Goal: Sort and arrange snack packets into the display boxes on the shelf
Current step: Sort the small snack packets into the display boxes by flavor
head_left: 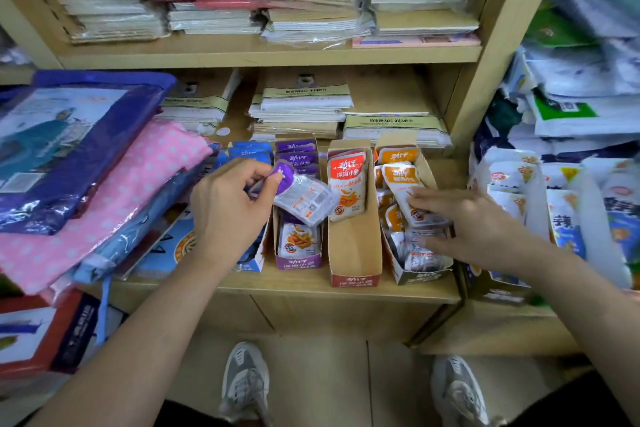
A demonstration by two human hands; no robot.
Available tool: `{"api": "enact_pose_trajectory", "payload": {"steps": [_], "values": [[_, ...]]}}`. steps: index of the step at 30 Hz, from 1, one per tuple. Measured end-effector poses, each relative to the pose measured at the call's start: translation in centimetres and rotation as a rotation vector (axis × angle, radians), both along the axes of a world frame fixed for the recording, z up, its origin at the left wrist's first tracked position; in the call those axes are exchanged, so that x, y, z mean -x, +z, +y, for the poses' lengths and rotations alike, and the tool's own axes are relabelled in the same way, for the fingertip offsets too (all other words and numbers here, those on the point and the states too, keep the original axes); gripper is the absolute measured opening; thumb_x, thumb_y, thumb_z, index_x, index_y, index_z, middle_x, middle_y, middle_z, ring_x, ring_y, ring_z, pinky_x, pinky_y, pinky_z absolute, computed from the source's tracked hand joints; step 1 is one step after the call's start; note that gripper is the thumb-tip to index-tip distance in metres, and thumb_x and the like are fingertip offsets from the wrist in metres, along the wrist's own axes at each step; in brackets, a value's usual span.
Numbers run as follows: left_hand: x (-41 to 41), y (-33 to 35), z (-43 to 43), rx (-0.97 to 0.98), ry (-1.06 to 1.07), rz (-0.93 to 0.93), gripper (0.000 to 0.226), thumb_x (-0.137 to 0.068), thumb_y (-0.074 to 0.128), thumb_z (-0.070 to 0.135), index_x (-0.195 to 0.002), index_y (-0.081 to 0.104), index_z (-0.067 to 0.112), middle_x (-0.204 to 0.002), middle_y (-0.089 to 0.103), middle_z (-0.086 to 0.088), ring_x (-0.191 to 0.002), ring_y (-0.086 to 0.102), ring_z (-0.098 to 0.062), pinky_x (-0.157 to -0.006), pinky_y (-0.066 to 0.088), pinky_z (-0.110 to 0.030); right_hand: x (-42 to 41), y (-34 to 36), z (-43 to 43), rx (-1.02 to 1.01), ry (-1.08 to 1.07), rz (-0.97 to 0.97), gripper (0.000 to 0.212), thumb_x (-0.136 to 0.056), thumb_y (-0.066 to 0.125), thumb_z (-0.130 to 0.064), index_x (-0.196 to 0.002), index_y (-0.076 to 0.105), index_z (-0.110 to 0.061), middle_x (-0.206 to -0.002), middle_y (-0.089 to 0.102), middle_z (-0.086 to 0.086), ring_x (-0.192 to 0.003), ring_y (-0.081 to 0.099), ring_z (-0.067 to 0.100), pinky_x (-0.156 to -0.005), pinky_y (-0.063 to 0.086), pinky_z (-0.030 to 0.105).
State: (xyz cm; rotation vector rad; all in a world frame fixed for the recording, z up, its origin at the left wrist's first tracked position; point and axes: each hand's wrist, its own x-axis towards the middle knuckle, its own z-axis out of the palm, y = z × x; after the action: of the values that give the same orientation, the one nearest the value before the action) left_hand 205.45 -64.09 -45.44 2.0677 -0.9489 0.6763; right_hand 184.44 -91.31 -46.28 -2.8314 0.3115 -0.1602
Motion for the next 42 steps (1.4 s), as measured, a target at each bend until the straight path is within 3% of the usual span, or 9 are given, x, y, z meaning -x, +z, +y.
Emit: {"api": "enact_pose_trajectory", "payload": {"steps": [3,7,10,14,21,26,31,36,42], "values": [[0.4,0.1,0.2,-0.108,-0.048,-0.033,0.010,-0.086,0.079,0.027,-0.081,0.074,0.019,-0.070,0.067,0.010,-0.059,0.060,-0.011,-0.053,0.054,-0.034,-0.3,-0.7,0.4,0.159,-0.019,0.098,0.074,-0.084,0.071,-0.052,-0.149,0.043,-0.031,-0.158,0.035,-0.014,-0.143,0.034,0.014,-0.117,0.020,0.044],[0.7,-0.1,0.4,-0.193,-0.061,0.022,0.012,-0.078,0.087,0.022,-0.077,0.075,0.023,-0.066,0.050,0.024,-0.058,0.048,0.004,-0.053,0.039,-0.015,-0.8,-0.4,2.0,0.105,-0.058,-0.145,0.066,-0.078,0.069,-0.057,-0.135,0.058,-0.027,-0.138,0.058,-0.007,-0.127,0.046,0.021,-0.101,0.033,0.050],[0.8,-0.3,0.5,-0.179,-0.105,0.070,0.009,-0.080,0.086,0.027,-0.078,0.077,0.023,-0.066,0.052,0.025,-0.058,0.050,0.012,-0.056,0.034,-0.007,-2.3,0.0,4.2,0.038,-0.004,-0.316,0.055,-0.078,0.071,-0.051,-0.126,0.065,-0.027,-0.128,0.064,-0.008,-0.121,0.049,0.014,-0.094,0.036,0.042],[0.5,0.0,0.5,-0.121,-0.325,0.214,0.004,-0.084,0.082,0.023,-0.087,0.081,0.020,-0.078,0.070,0.016,-0.073,0.066,-0.001,-0.065,0.056,-0.028,-6.2,0.6,8.8,-0.367,0.061,-0.300,0.060,-0.080,0.081,-0.035,-0.135,0.060,-0.024,-0.125,0.065,-0.009,-0.110,0.056,0.002,-0.092,0.046,0.018],[0.2,0.3,1.7,-0.087,-0.388,0.276,0.036,-0.082,0.083,0.013,-0.115,0.071,0.019,-0.112,0.066,0.010,-0.104,0.065,-0.008,-0.076,0.060,-0.025,-10.5,-0.9,10.5,-0.311,0.059,-0.341,0.027,-0.090,0.073,-0.024,-0.115,0.072,-0.015,-0.106,0.075,0.001,-0.097,0.068,0.016,-0.077,0.058,0.036],[-0.1,-1.4,3.0,-0.339,-0.375,0.011,0.027,-0.080,0.080,0.040,-0.100,0.074,0.023,-0.104,0.064,0.010,-0.099,0.059,-0.015,-0.084,0.049,-0.036,-9.2,-0.1,10.1,-0.342,-0.024,-0.503,0.024,-0.091,0.073,-0.024,-0.112,0.073,-0.013,-0.100,0.076,0.000,-0.084,0.069,0.008,-0.064,0.058,0.029],[0.7,-4.8,2.8,-0.753,-0.371,-0.174,0.039,-0.083,0.058,0.059,-0.104,0.078,0.033,-0.108,0.071,0.018,-0.116,0.052,-0.020,-0.103,0.025,-0.045,-8.0,-0.7,9.3,-0.436,-0.103,-0.437,0.034,-0.090,0.073,-0.028,-0.119,0.070,-0.012,-0.113,0.074,0.000,-0.099,0.069,0.009,-0.074,0.061,0.034],[0.7,-5.9,2.5,-0.717,-0.349,-0.184,0.031,-0.092,0.055,0.044,-0.079,0.078,0.029,-0.083,0.071,0.018,-0.103,0.052,-0.014,-0.099,0.023,-0.044,-7.4,-1.2,9.7,-0.432,-0.073,-0.395,0.038,-0.089,0.073,-0.031,-0.122,0.068,-0.014,-0.114,0.074,0.000,-0.098,0.064,0.005,-0.071,0.051,0.018],[0.8,-5.7,2.1,-0.706,-0.319,-0.063,0.020,-0.086,0.068,0.044,-0.077,0.079,0.030,-0.072,0.068,0.017,-0.090,0.047,-0.007,-0.095,0.020,-0.037,-6.8,-1.2,9.5,-0.374,-0.062,-0.415,0.042,-0.088,0.072,-0.034,-0.123,0.066,-0.012,-0.114,0.074,0.005,-0.100,0.069,0.017,-0.075,0.060,0.037]]}}
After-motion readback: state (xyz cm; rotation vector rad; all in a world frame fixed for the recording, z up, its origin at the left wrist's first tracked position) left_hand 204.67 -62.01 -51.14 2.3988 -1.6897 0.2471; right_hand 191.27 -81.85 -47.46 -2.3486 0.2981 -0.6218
